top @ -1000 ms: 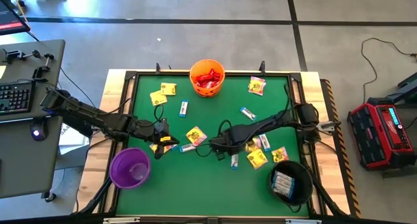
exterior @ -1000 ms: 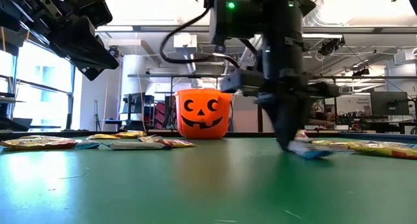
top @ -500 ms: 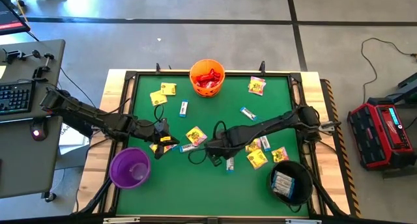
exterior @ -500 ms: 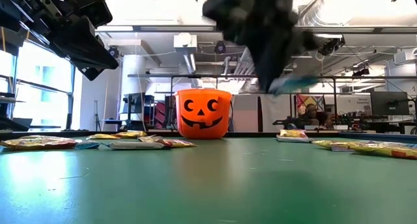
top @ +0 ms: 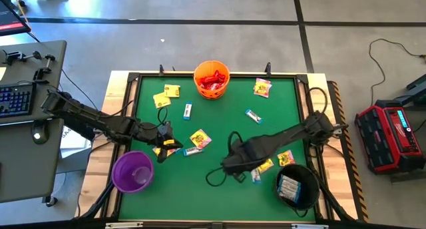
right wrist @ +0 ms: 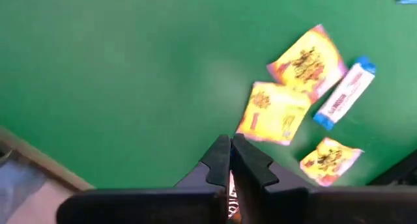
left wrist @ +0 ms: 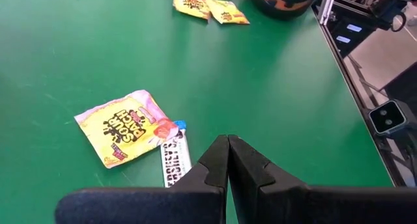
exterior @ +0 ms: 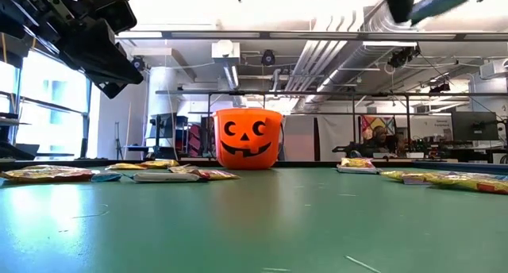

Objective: Sort candy by brand, put in halloween buckets
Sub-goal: Put the white chocolate bar into the black bucket

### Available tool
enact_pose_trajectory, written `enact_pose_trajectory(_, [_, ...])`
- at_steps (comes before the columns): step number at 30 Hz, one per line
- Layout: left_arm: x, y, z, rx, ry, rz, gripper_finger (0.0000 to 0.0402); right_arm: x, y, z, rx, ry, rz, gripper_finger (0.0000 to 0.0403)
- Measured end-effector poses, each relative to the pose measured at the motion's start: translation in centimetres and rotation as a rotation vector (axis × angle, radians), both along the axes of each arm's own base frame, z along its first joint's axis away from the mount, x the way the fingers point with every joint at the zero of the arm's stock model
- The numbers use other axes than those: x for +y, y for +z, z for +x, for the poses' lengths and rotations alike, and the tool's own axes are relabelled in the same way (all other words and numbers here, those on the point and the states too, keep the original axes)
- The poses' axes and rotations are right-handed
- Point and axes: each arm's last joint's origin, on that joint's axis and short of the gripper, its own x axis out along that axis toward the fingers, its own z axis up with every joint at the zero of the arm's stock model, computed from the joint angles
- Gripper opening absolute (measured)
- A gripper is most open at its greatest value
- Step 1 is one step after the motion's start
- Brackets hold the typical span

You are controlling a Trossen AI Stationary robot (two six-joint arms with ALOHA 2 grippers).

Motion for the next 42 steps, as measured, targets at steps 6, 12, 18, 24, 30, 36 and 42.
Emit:
enact_pose_trajectory(6, [0.0, 0.0, 0.0, 0.003, -0.008, -0.004, 0.0000, 1.2, 2.4, -2.3, -0.062, 0.043, 0.031, 0.0000])
enact_pose_trajectory(12, [0.0, 0.0, 0.0, 0.003, -0.008, -0.004, 0.0000, 1.7, 3.5, -3.4, -0.111, 0.051, 0.008, 0.0000])
enact_pose_trajectory(18, [0.0, 0.0, 0.0, 0.003, -0.008, -0.004, 0.0000, 2.5, 3.5, -3.9, -0.112, 0.077, 0.006, 0.0000])
enact_pose_trajectory(24, [0.0, 0.0, 0.0, 0.003, -0.010, -0.004, 0.0000, 3.6, 3.6, -4.6, -0.110, 0.092, 0.021, 0.0000])
enact_pose_trajectory(30, [0.0, 0.0, 0.0, 0.003, -0.010, -0.004, 0.0000, 4.5, 3.6, -5.2, -0.095, 0.088, 0.049, 0.0000])
enact_pose_trajectory(36, [-0.1, 0.2, 0.1, -0.016, -0.011, -0.011, 0.0000, 4.9, 4.1, -5.8, -0.105, 0.069, 0.058, 0.0000])
enact_pose_trajectory(42, [0.0, 0.0, 0.0, -0.004, -0.011, -0.007, 0.0000, 5.0, 4.1, -5.9, -0.106, 0.073, 0.057, 0.0000])
